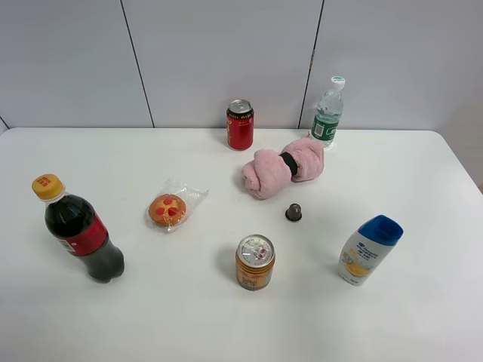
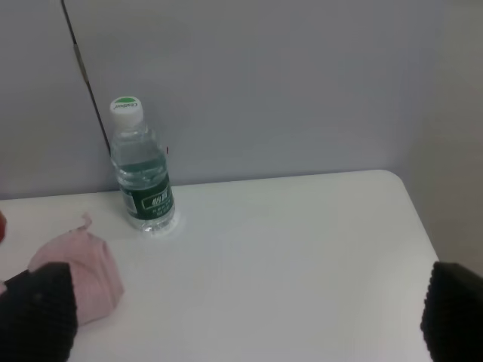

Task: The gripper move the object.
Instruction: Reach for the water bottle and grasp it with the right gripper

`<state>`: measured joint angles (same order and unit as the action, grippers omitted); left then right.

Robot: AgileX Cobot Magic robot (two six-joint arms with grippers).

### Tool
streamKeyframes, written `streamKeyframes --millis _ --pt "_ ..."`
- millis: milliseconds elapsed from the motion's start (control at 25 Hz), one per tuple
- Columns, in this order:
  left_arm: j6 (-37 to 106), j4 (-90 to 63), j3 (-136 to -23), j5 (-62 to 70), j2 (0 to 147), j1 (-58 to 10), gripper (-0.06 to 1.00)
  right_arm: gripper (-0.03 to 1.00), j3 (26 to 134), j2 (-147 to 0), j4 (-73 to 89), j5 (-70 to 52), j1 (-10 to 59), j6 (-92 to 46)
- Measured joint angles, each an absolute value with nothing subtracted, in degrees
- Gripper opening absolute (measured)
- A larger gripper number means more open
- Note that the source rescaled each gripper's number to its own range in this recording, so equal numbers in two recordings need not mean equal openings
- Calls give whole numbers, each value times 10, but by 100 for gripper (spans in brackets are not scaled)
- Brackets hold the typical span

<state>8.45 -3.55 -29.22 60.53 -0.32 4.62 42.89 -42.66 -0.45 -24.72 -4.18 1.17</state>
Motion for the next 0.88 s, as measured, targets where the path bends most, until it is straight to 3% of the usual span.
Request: streamKeyframes --millis 440,880 --pt "84 -36 -292 605 -3 46 100 100 429 -678 -8 -10 -40 12" --pt "84 -36 -292 605 -3 46 100 100 429 -896 -33 225 39 0"
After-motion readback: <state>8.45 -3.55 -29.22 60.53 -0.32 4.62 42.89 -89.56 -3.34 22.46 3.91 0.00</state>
